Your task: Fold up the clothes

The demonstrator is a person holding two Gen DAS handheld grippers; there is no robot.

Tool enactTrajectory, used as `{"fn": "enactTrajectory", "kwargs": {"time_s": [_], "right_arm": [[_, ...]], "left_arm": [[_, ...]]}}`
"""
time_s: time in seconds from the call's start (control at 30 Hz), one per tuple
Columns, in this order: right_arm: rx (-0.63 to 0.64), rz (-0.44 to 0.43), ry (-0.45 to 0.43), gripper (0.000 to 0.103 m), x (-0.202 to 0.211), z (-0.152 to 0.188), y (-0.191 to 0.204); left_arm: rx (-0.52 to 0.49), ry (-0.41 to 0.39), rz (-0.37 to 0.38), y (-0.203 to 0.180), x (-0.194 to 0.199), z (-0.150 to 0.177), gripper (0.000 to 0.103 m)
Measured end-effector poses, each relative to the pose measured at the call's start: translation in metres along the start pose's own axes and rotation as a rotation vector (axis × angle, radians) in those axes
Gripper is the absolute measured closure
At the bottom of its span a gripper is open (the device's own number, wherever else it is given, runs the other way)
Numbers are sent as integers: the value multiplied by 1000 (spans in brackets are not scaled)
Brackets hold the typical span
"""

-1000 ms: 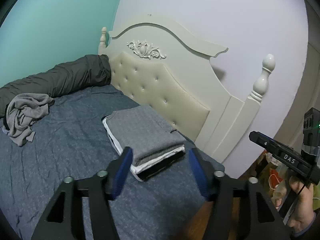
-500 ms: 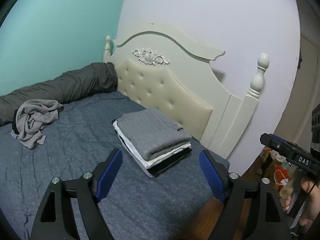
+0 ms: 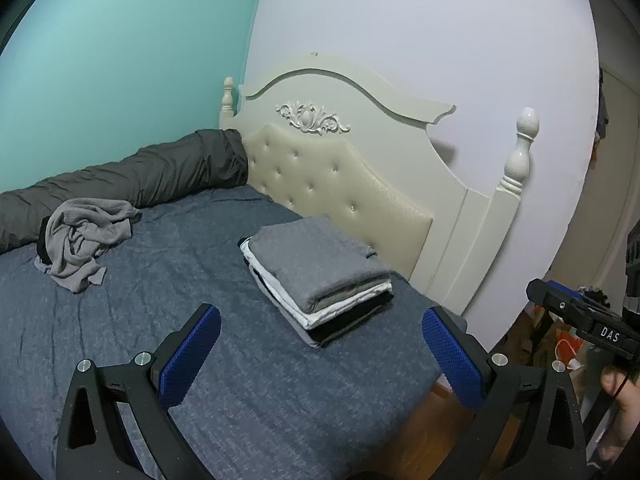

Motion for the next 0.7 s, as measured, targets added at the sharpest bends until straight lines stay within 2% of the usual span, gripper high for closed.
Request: {"fn": "enactTrajectory", "kwargs": {"time_s": [0.27, 0.7], "right_arm": [[19, -2, 1, 5, 8, 14, 5], [33, -5, -7, 4, 17, 23, 8]], "left_arm": [[-10, -7, -21, -1, 12, 7, 0], [5, 12, 19, -12, 22, 20, 0]]}}
Point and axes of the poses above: each gripper's, at about its wrist camera, not at the fingertips, and x roughly against the way its jaws point, y to its left, z to its underside, the point moved 9 cm from there along -x, roughly the way its jaws point, and after that the axes turned 10 degrees about -y, right-handed, at the moved point
